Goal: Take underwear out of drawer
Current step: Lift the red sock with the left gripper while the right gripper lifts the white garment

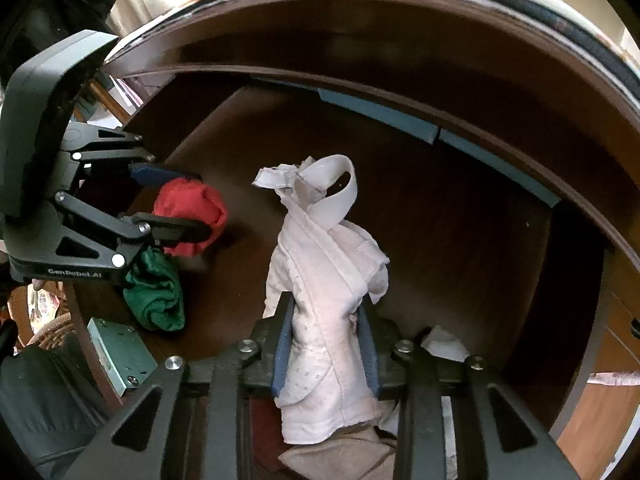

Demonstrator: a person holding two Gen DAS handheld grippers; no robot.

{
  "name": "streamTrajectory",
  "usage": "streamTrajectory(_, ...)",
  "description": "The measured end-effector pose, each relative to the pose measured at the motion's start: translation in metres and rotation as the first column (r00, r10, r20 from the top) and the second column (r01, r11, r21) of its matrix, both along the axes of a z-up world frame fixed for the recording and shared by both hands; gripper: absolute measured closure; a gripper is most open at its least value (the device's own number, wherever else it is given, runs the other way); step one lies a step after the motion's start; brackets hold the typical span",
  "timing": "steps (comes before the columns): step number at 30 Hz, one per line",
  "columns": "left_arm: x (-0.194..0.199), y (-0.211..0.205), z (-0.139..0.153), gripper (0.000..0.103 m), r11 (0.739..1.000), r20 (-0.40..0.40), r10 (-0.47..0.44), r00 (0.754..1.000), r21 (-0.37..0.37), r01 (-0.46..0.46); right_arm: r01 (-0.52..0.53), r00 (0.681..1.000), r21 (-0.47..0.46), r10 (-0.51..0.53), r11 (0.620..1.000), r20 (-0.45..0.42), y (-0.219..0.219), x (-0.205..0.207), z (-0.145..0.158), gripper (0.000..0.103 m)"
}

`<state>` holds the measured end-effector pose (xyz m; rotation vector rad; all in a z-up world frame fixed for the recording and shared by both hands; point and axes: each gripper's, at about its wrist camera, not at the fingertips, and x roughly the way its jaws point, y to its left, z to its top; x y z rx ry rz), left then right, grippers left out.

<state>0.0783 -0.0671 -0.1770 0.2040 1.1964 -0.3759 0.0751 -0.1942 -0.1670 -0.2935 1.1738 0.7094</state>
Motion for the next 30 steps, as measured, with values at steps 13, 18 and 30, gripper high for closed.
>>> streamTrajectory(13, -0.009, 0.013, 0.027, 0.062, 1.0, 0.182, 0.02, 0.983, -0.024, -0.016, -0.02, 0.998, 0.084, 0.016, 0.996, 0.053, -0.023, -0.011, 0.019, 0.074)
streamTrajectory(18, -0.017, 0.019, 0.026, 0.062, 0.999, 0.207, 0.024, 0.978, -0.036, -0.017, -0.026, 0.996, 0.104, 0.017, 0.994, 0.083, -0.027, -0.013, 0.026, 0.074)
streamTrajectory(30, -0.025, 0.035, 0.043, 0.062, 0.998, 0.286, 0.058, 0.957, -0.044, -0.047, -0.034, 0.99, 0.158, 0.013, 0.987, 0.137, -0.046, -0.025, 0.039, 0.074)
